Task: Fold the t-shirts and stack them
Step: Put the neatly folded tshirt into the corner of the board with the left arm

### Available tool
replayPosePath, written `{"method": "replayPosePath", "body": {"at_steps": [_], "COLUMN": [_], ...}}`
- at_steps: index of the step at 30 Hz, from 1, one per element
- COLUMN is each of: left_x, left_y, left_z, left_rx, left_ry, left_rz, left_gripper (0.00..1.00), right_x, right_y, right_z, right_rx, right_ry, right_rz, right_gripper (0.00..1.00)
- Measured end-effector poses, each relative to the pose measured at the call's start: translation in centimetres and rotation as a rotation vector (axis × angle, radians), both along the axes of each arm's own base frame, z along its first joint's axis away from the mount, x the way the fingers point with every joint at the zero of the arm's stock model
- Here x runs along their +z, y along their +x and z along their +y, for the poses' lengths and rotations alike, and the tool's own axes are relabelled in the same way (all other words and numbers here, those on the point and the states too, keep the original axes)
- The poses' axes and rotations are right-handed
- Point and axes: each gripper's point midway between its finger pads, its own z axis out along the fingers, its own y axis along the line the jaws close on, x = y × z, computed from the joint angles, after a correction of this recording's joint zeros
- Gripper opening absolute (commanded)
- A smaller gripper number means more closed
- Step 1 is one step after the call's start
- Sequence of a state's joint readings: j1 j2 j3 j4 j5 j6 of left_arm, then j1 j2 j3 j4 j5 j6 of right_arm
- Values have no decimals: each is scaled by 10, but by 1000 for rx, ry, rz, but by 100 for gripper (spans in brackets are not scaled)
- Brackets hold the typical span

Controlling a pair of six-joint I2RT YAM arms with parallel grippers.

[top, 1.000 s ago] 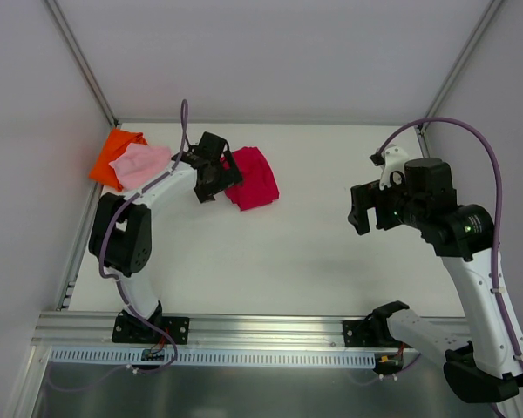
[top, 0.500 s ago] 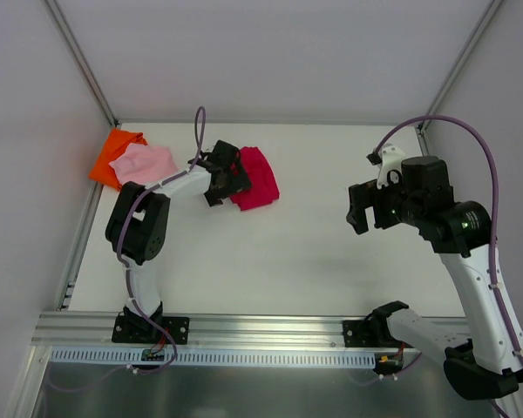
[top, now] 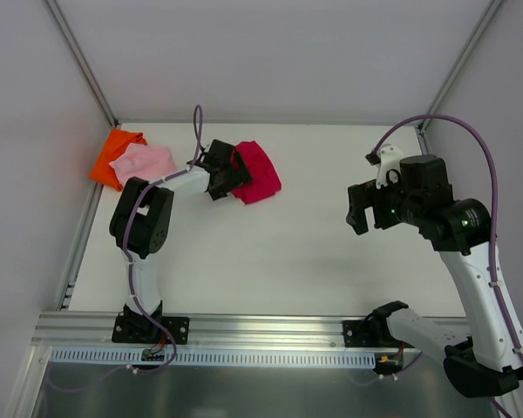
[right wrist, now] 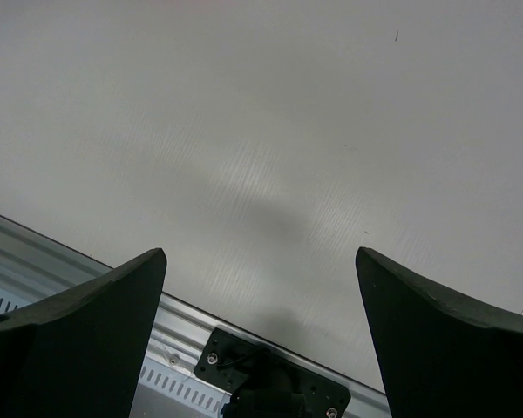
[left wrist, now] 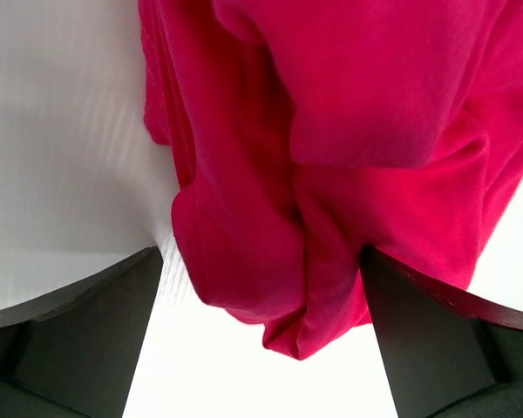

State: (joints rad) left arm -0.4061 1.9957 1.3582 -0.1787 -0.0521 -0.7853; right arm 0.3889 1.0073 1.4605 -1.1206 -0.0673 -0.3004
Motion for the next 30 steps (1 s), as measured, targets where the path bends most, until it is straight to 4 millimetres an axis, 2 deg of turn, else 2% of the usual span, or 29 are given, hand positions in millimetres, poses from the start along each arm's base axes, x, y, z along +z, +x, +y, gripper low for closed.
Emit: {"method": "replayPosePath", "body": {"at_steps": [7, 13, 18, 21, 24, 27, 29, 30], "left_x": [3, 8, 9, 8, 1, -8, -10, -12], "left_y": [14, 17, 18, 17, 14, 12, 12, 11], "left_z": [-12, -26, -35, -39, -42, -43, -41, -41], "left_rx": [3, -19, -37, -45, -45, -39, -30, -23], "left_ry": [-151, -272, -324, -345, -367, -386, -389, -391], "left_rz": [-105, -162, -162, -152, -123, -91, -81, -73], "left_gripper": [99, 98, 92, 77, 51, 40, 36, 26], "right_x": [5, 10, 12, 13, 15, 20, 25, 27], "right_y": [-2, -3, -5, -5, -6, -6, -7, -7], "right_z": [-1, 0, -2, -4, -5, -6, -6, -6], "right_rx": [1, 5, 1, -4, -7, -8, -9, -10], "right_ry": [1, -3, -11, -17, -19, -15, -11, -8], "right_rz": [-7, -12, -11, -14, -16, -28, -40, -46], "right_gripper": [96, 96, 96, 96, 96, 96, 96, 96]}}
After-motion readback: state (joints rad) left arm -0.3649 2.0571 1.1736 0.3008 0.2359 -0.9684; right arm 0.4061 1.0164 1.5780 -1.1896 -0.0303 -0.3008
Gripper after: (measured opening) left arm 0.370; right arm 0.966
